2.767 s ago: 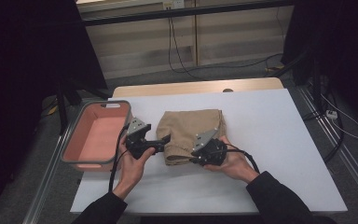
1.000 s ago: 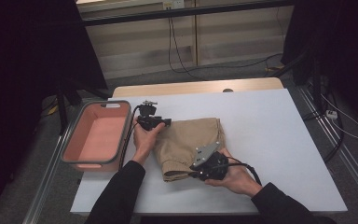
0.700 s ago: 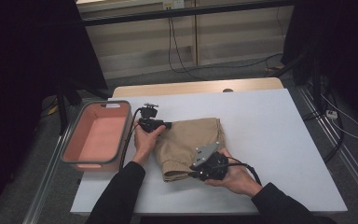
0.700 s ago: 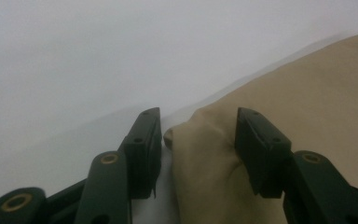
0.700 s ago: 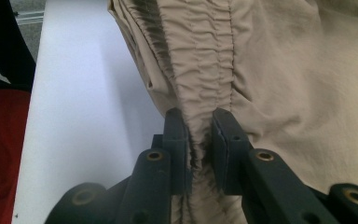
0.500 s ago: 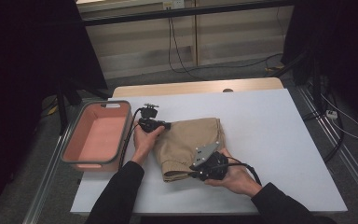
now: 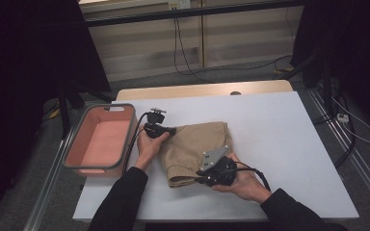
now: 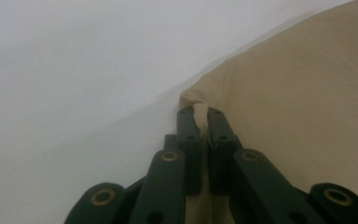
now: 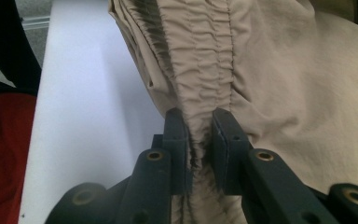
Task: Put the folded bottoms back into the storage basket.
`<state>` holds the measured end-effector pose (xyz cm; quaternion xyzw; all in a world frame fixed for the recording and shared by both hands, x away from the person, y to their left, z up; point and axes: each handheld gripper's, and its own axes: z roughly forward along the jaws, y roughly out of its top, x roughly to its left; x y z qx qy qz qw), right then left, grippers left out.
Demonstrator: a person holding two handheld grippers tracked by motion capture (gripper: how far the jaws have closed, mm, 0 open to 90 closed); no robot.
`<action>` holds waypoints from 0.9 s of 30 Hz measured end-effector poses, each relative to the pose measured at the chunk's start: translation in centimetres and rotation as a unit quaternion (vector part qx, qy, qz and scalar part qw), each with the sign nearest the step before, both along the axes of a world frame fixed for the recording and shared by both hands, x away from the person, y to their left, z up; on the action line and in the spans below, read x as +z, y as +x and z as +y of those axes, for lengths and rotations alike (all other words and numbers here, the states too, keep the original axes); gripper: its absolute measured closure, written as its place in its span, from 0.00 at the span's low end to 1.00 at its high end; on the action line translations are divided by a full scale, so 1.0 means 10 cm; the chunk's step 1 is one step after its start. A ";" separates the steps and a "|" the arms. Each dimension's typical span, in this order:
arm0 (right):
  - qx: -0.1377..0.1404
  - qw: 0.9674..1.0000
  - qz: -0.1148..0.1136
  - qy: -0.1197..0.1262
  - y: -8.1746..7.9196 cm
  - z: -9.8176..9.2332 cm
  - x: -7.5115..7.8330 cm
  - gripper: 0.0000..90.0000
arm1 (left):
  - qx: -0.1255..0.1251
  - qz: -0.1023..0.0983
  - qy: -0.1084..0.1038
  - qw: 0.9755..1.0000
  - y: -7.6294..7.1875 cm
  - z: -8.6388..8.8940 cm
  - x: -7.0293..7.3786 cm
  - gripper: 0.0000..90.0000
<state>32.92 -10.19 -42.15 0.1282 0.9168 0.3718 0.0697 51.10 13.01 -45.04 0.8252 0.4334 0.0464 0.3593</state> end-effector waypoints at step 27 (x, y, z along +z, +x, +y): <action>-0.008 0.999 -0.011 0.046 -0.02 -0.04 0.14 0.87 | -0.017 -0.089 -0.079 0.993 -0.16 0.08 0.58 0.97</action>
